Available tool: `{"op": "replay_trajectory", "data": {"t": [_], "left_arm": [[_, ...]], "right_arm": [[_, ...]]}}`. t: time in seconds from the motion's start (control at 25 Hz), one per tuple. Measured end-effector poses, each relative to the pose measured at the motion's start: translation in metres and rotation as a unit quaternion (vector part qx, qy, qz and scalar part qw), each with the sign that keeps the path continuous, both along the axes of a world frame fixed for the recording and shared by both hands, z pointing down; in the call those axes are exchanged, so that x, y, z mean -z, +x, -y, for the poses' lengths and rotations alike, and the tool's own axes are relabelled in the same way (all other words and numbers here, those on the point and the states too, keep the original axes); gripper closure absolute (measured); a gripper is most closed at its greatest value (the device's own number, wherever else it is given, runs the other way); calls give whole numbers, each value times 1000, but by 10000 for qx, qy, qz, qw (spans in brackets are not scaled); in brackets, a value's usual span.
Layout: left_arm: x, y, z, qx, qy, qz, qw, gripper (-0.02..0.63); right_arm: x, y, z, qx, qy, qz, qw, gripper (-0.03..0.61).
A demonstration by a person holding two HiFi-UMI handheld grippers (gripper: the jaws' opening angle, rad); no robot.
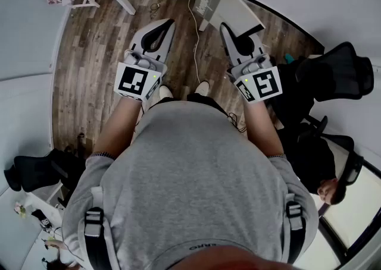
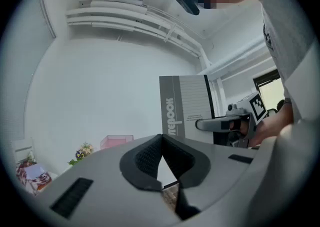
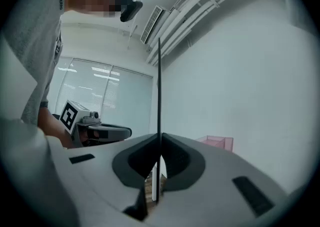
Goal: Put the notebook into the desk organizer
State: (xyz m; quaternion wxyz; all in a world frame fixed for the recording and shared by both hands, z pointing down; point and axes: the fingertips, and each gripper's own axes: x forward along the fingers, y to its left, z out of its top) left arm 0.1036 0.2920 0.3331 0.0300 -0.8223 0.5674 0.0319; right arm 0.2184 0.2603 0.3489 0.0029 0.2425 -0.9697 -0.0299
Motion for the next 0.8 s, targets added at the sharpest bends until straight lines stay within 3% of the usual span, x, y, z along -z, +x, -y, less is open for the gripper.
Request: {"op": "replay_trajectory", "data": {"t": [0.8], "left_arm": [[-4, 13, 9, 122, -43, 11, 9999, 594]], "right_arm": [[-7, 16, 9, 148, -138, 39, 9998, 563]]}}
